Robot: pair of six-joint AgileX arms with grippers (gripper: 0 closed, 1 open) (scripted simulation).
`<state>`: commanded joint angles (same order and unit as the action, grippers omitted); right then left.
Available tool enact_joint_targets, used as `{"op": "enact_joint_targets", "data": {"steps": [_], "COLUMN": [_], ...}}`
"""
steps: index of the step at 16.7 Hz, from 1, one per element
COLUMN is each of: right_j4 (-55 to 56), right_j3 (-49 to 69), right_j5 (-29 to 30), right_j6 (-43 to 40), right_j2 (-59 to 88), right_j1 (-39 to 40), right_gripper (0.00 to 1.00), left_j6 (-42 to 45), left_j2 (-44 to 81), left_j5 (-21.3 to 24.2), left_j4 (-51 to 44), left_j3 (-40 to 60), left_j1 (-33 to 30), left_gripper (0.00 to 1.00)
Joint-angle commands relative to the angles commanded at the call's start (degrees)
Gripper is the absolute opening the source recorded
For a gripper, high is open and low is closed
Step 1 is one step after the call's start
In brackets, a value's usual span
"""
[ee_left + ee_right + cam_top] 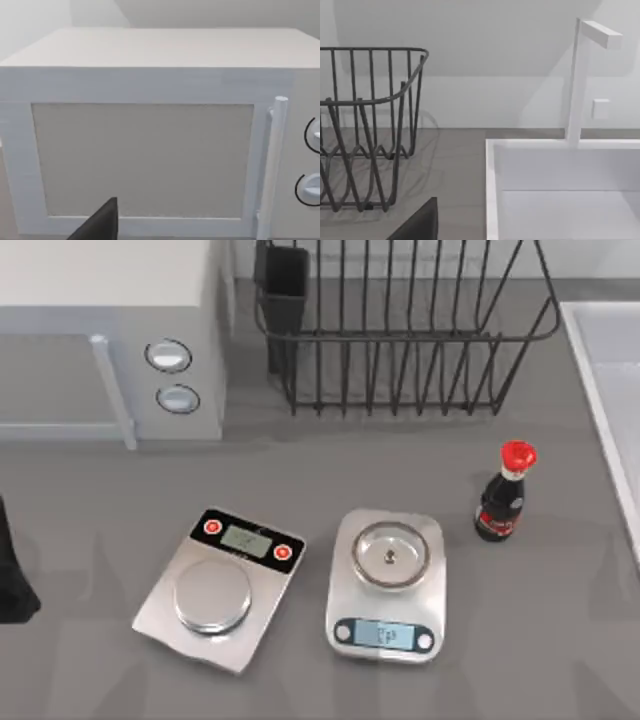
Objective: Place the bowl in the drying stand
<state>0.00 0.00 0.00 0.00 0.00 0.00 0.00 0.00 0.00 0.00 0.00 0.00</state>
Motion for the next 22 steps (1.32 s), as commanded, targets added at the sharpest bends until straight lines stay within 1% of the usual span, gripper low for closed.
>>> {"op": "enact_joint_targets", "data": {"steps": [4, 8, 11, 18, 22], "right_j4": [-1.63, -10.33, -20.23, -46.95, -59.34], "right_j3": [1.80, 12.14, 23.66, 52.61, 66.84], "right_j5": [0.04, 0.03, -0.07, -0.11, 0.03], "right_j6": [-1.10, -6.92, -13.26, -29.66, -37.64], "right_j2": [1.78, 12.61, 27.08, 68.52, 85.97], "right_j1": [-1.13, -6.92, -13.28, -30.11, -38.24], "right_gripper": [1.00, 1.00, 1.00, 1.00, 1.00], "left_j6": [0.00, 0.00, 0.00, 0.00, 0.00], "left_j2": [0.00, 0.00, 0.00, 0.00, 0.00], "left_j5": [0.00, 0.00, 0.00, 0.00, 0.00], "left_j4": [0.00, 0.00, 0.00, 0.00, 0.00], "left_j3": [0.00, 0.00, 0.00, 0.00, 0.00], "left_j1": [0.00, 0.00, 0.00, 0.00, 0.00], "left_gripper": [1.00, 1.00, 1.00, 1.00, 1.00]}}
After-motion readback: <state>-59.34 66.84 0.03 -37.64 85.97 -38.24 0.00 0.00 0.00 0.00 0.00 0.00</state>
